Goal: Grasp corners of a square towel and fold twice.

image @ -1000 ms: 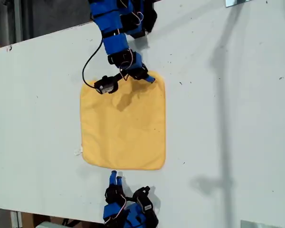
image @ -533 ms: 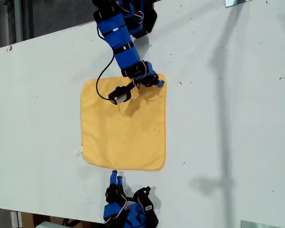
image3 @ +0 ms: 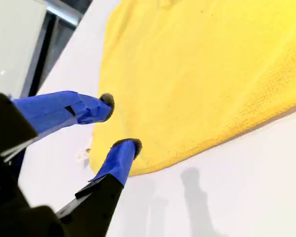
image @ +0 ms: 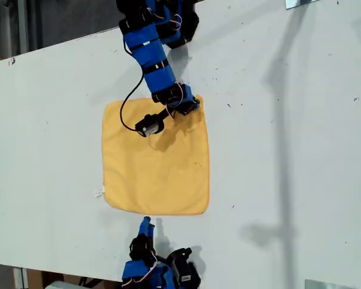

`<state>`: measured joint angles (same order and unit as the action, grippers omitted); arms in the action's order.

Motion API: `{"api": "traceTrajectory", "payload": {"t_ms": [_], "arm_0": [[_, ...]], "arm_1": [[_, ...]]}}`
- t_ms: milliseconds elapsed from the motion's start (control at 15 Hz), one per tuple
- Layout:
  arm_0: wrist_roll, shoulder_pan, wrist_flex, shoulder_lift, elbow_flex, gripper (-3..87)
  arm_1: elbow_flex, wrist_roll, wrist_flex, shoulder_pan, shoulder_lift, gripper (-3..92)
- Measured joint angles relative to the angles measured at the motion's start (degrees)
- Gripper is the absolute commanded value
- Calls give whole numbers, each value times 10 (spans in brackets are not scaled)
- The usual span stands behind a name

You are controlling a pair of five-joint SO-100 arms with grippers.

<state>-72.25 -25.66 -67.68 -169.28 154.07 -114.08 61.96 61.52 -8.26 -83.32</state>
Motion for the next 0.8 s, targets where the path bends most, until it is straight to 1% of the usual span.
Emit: {"api": "traceTrajectory", "payload": {"t_ms": [67,133,200,267,400,467,533,667,800], "arm_0": [[-33,44,11,117,-64,160],[-65,98,37,249,-117,165],[-113,149,76,352,-140,167],[-169,200,92,413,-143,169],[-289,292,96,468,-146,178],[-341,328,100,494,-150,183],[-374,358,109,531,-163,187],[-387,374,122,620,-207,192],[-388,372,156,690,-244,195]], "arm_1": [[0,0,0,0,0,0],[0,0,0,0,0,0],[0,0,0,0,0,0],[0,0,0,0,0,0],[0,0,0,0,0,0],[0,0,0,0,0,0],[0,0,0,0,0,0],[0,0,0,0,0,0],[0,0,0,0,0,0]]}}
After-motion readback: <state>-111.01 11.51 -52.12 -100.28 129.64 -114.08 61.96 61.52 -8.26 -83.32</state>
